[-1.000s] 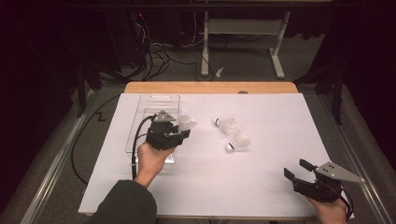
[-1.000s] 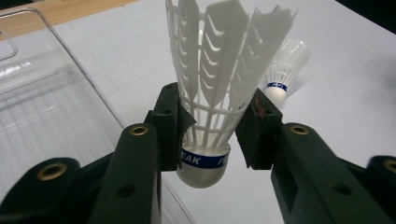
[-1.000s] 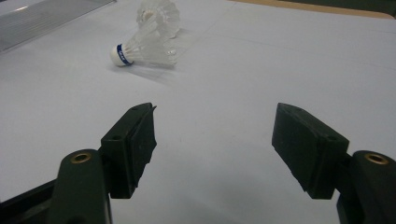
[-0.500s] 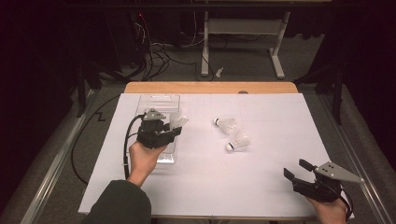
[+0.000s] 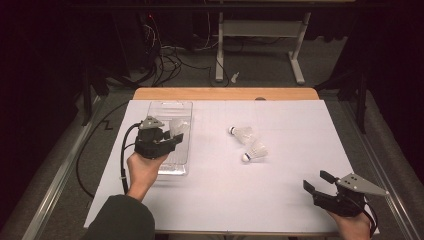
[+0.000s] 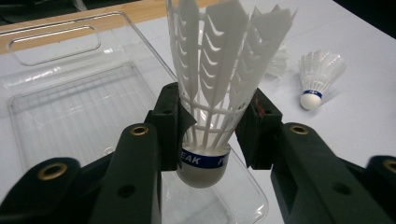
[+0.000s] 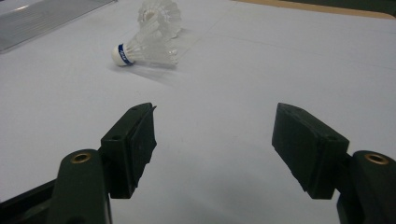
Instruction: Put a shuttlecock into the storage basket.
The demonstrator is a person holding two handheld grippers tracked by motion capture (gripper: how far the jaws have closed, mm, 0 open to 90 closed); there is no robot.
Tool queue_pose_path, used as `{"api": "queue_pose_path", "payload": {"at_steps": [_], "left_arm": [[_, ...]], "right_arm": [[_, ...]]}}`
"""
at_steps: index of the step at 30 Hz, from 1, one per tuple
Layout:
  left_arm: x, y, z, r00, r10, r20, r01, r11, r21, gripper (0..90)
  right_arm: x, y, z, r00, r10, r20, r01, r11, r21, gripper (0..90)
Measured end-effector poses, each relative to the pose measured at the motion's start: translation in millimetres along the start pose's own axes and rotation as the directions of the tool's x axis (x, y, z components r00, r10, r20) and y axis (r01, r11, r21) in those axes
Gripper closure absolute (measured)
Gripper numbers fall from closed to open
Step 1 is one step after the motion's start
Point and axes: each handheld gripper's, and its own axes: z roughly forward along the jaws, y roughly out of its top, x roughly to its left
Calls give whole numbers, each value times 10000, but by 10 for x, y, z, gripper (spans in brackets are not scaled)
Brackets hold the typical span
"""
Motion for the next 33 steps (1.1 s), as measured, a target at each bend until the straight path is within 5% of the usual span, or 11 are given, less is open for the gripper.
{"api": "queue_pose_path", "payload": {"at_steps": [24, 33], "left_arm": [[206, -39, 22, 9971, -613, -458, 608, 9981, -117, 643], [215, 22, 106, 9968, -537, -597, 537, 9986, -11, 641]], "right_arm": [[-2, 1, 1, 10000, 27, -11, -27, 10000, -10, 305], [-1, 1, 1, 10000, 24, -18, -24, 10000, -17, 305]]}}
